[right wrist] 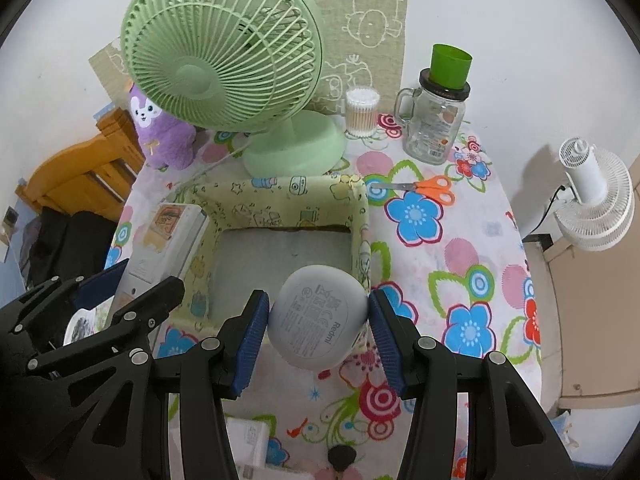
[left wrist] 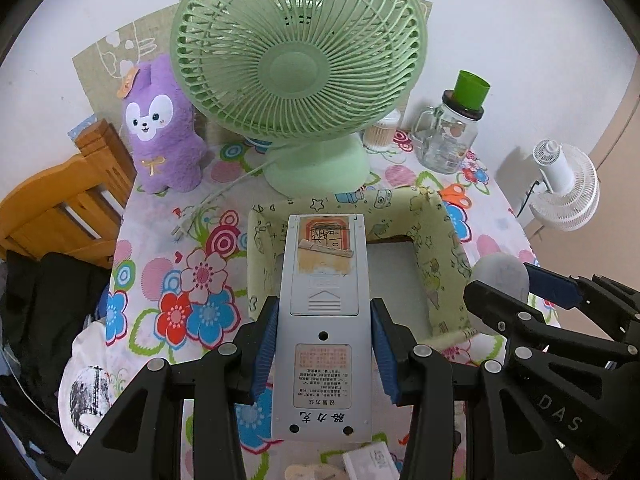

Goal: Organize rigid objects
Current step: 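Carry the white device with the left tool while the right tool carries the round case into the green box, then open the left tool releasing the device while the right tool releases the round case in the box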

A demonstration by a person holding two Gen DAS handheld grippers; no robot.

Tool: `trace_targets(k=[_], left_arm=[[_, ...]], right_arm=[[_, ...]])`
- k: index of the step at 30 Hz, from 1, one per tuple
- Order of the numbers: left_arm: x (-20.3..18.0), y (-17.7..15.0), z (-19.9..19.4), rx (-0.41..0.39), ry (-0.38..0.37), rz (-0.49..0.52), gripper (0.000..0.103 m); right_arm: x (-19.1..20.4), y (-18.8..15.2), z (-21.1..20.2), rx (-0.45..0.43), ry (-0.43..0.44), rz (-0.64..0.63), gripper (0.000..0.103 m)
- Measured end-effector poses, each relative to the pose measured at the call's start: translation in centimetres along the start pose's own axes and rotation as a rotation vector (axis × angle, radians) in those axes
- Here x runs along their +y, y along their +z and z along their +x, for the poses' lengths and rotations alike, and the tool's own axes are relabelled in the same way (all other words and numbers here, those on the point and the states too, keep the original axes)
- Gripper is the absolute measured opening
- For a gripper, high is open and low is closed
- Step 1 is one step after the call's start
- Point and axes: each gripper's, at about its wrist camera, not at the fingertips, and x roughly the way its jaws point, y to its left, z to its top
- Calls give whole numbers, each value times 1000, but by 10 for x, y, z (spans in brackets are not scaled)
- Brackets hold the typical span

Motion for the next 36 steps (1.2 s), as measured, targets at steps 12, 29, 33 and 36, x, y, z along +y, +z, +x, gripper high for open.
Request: trace_targets(k=[12, 29, 33, 36], left_arm=[[5, 16, 42, 35, 1, -13, 45], [7, 14, 93, 108, 23, -4, 45], [9, 12, 99, 121, 34, -11, 45], [9, 11, 102, 123, 38, -9, 46]], right_arm=[[-6, 22, 35, 34, 4, 4, 54], [-3, 35, 73, 71, -9, -16, 54], [2, 37, 81, 85, -1, -24, 55], [4, 37, 89, 99, 3, -25, 55]])
